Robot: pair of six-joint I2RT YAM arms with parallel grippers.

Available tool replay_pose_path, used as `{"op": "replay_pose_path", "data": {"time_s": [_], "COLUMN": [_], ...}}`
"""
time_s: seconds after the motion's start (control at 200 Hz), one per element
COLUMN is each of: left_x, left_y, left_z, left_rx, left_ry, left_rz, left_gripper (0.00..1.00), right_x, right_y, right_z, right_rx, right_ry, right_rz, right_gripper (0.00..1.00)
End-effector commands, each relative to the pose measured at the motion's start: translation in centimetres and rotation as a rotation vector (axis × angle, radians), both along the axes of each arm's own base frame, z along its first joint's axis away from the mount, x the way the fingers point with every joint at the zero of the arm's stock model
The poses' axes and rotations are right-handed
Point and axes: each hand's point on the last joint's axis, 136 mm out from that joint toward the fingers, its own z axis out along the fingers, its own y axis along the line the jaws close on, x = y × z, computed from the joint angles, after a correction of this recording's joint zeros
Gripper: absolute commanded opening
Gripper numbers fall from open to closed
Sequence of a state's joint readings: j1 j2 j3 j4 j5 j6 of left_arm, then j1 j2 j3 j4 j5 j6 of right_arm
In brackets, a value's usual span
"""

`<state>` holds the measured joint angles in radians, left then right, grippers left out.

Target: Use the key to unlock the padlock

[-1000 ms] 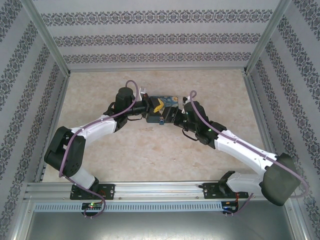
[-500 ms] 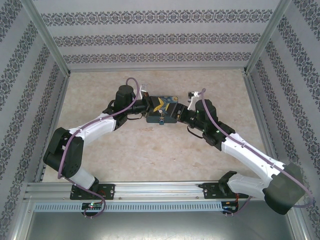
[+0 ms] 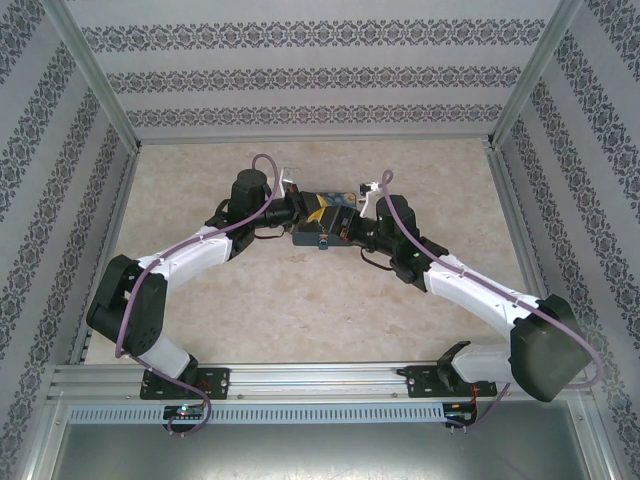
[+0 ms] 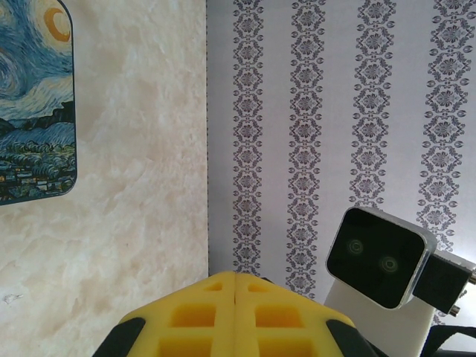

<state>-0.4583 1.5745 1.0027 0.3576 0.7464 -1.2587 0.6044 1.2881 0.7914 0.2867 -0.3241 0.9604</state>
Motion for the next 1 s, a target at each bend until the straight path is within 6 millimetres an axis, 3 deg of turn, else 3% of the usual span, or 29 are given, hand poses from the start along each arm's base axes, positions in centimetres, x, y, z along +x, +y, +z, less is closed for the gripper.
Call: {"op": "replay_pose_path", "data": {"time_s": [0.0, 0.135, 0.465, 0.62, 0.779, 0.934, 0.994], "left_x": [-0.1, -0.1, -0.1, -0.1, -0.1, -0.1, -0.2], "left_y": [-0.1, -0.1, -0.1, -0.1, 0.0, 0.0, 0.1], "left_z": [2.9, 2.9, 2.9, 2.9, 2.9, 2.8, 2.7], "left_rx": [-0.018, -0.017, -0.018, -0.018, -0.018, -0.016, -0.012], "left_ry": [-0.089, -0.088, -0.089, -0.088, -0.091, -0.087, -0.086], "left_rz": [0.002, 0.001, 0.005, 0.004, 0.007, 0.008, 0.008], "left_gripper": [0.0, 0.0, 0.0, 0.0, 0.0, 0.0, 0.0], "right_x": [0.0, -0.3, -1.2, -1.3, -1.0, -0.8, -0.8], "right_y": [0.8, 1.1, 1.0, 1.3, 1.5, 1.6, 1.4], "right_z": [1.1, 0.6, -1.2, -1.0, -0.7, -0.5, -0.6], "right_rx": [0.062, 0.066, 0.06, 0.066, 0.07, 0.074, 0.069], "right_ry": [-0.024, -0.013, 0.025, 0.022, 0.016, 0.01, 0.012], "right_rz": [0.028, 0.041, 0.051, 0.056, 0.059, 0.058, 0.058], "right_gripper": [0.45, 0.4, 0.4, 0.34, 0.22, 0.0, 0.0]}}
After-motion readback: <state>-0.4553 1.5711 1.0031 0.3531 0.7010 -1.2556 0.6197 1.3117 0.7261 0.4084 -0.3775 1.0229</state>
